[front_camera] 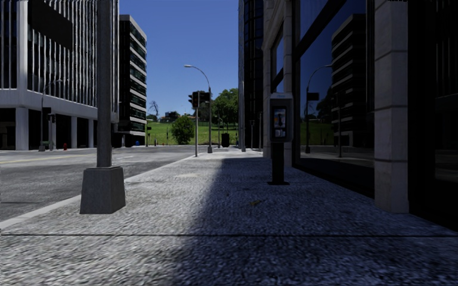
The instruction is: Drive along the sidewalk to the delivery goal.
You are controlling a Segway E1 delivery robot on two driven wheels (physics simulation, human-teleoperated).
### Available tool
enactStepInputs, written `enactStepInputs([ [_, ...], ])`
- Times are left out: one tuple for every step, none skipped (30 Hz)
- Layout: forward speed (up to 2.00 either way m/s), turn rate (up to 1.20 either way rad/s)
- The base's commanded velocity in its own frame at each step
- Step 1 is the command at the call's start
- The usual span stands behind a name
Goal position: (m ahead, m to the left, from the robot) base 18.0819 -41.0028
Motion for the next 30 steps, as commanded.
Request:
enactStepInputs([
  [2.0, 0.0],
  [2.0, 0.0],
  [2.0, 0.0],
  [2.0, 0.0],
  [2.0, 0.0],
  [2.0, 0.0],
  [2.0, 0.0],
  [2.0, 0.0],
  [2.0, 0.0],
  [2.0, 0.0],
  [2.0, 0.0],
  [2.0, 0.0],
  [2.0, 0.0],
  [2.0, 0.0],
  [2.0, 0.0],
  [2.0, 0.0],
  [2.0, 0.0],
  [2.0, 0.0],
  [2.0, 0.0],
  [2.0, 0.0],
  [2.0, 0.0],
  [2.0, 0.0],
  [2.0, 0.0],
  [2.0, 0.0],
  [2.0, 0.0],
  [2.0, 0.0],
  [2.0, 0.0],
  [2.0, 0.0],
  [2.0, 0.0],
  [2.0, 0.0],
])
